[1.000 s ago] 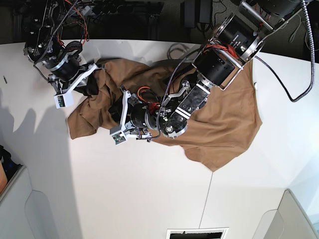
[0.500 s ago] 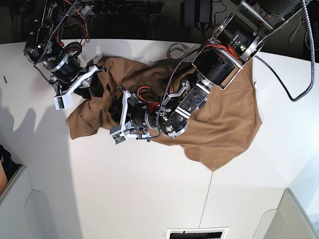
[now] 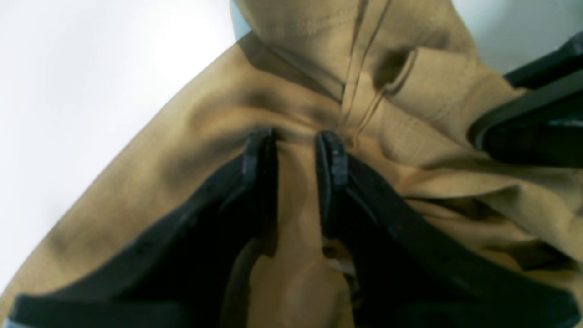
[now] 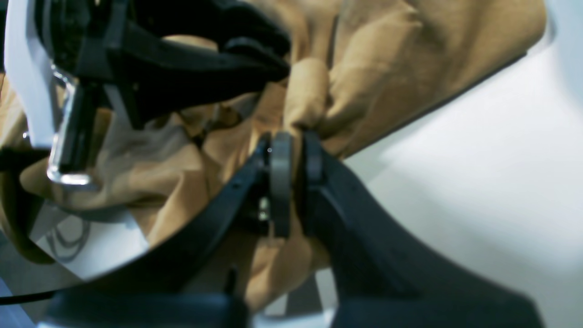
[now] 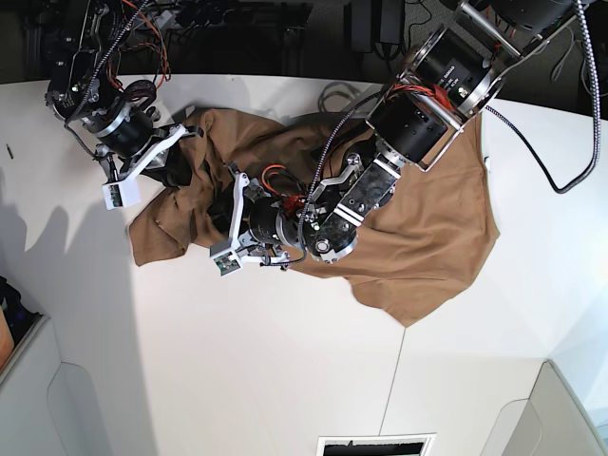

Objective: Layout the t-shirt on the table in an organized manner, then fold the t-shirt properly
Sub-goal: 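Pull the shirt fold with the left gripper back across the shirt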

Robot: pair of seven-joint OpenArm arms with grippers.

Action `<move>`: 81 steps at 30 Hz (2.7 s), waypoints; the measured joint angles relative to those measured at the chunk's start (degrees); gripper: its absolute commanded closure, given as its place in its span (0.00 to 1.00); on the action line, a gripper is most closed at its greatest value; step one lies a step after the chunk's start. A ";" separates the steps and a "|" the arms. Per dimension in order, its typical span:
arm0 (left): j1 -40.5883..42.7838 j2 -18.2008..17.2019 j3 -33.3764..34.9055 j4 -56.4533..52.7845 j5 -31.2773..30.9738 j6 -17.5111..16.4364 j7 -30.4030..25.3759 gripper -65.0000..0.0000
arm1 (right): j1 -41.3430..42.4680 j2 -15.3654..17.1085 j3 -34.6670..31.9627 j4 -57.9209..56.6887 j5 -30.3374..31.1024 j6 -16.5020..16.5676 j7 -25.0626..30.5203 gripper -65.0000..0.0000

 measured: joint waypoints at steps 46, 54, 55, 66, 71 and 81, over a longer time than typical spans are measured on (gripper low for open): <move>-10.34 -4.48 -0.20 -14.36 3.41 7.30 -3.63 0.74 | -6.49 6.05 12.33 9.01 -0.02 0.11 -5.25 1.00; -11.39 -5.46 -0.26 -14.40 4.24 8.37 -1.55 0.74 | -6.64 6.36 12.74 8.98 -1.36 -2.73 -4.26 0.51; -11.61 -5.53 -0.26 -14.47 4.63 8.44 -0.74 0.74 | -6.62 6.36 12.87 8.98 -1.33 -3.19 -4.17 0.51; -14.12 -5.88 -0.04 -15.26 6.43 10.99 2.43 0.73 | -2.99 6.19 13.62 8.98 5.62 -2.51 -2.21 0.87; -14.82 -6.10 -0.04 -15.43 6.25 12.92 3.52 0.72 | -0.28 6.19 11.10 5.92 3.34 -2.54 -0.04 1.00; -14.64 -6.95 0.17 -9.14 -2.89 6.60 8.79 0.63 | 11.04 6.16 2.23 -6.86 -1.84 -2.56 3.80 1.00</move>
